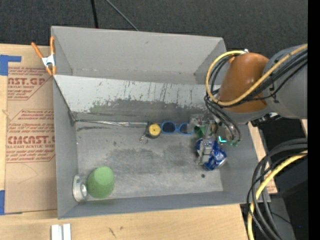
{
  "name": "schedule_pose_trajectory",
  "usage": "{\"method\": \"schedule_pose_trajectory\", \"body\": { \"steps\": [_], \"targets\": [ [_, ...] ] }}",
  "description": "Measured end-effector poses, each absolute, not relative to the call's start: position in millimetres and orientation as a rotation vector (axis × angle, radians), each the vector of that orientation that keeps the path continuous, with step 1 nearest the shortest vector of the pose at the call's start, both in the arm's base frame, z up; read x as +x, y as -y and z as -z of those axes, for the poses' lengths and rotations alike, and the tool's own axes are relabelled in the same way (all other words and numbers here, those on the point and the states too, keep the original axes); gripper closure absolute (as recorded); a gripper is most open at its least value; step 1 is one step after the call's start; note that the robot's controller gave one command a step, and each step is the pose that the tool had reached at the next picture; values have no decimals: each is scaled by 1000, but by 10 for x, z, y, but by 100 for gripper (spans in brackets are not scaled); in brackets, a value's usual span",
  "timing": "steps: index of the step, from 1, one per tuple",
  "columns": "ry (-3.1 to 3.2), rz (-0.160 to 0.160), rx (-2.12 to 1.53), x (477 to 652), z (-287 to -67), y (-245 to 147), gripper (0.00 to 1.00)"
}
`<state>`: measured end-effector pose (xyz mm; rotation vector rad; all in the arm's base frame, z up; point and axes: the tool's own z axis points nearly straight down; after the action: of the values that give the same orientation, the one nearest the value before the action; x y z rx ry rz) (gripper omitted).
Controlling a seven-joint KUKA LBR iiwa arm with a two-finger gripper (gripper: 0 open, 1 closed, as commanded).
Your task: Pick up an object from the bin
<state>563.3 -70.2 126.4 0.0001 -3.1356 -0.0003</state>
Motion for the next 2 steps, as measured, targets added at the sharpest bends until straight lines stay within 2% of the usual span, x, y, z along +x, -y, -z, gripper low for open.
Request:
{"method": "schedule_pose_trajectory", "body": {
  "steps": [1,2],
  "targets": [
    [3137,2,63,5660,-873,1305,0],
    [3141,4,70,5676,-900,1266,100]
  ]
}}
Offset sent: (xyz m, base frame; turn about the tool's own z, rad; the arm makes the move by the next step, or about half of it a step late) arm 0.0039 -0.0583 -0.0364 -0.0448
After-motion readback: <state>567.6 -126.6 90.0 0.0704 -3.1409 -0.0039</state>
